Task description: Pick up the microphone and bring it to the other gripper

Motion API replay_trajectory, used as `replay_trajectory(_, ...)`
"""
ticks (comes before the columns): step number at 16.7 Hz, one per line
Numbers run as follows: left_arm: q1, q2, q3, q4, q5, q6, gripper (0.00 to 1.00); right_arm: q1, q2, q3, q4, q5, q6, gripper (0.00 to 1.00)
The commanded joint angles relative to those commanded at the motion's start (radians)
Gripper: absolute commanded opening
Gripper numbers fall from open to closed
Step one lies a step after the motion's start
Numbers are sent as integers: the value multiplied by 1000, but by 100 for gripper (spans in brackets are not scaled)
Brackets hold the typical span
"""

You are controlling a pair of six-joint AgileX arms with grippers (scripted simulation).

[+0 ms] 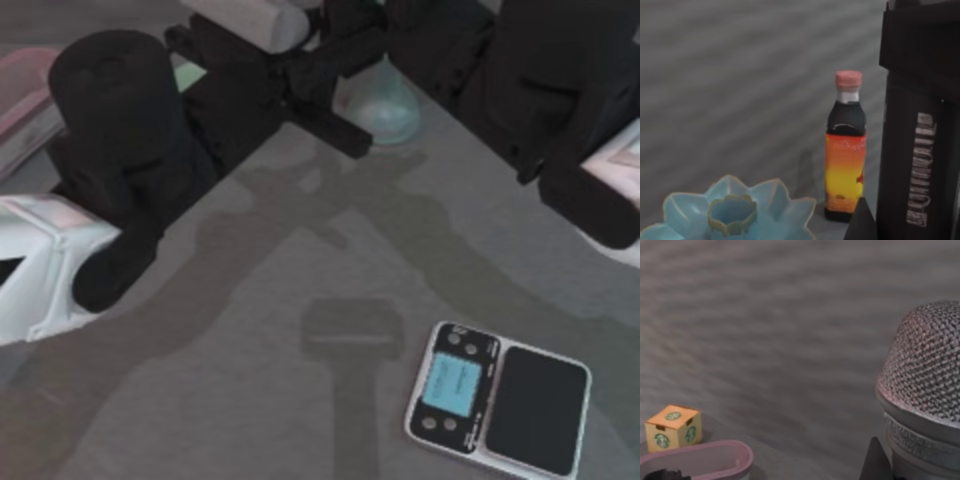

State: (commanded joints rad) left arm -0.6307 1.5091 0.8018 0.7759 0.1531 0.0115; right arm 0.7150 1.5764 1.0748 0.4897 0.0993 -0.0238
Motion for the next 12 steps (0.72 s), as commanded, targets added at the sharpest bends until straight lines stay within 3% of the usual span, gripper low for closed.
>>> replay_trajectory(7, 0, 0, 0, 0, 0, 0, 98, 0, 0, 0, 0, 0, 0, 0)
replay_trajectory(12, 0, 0, 0, 0, 0, 0, 100, 0, 0, 0, 0, 0, 0, 0)
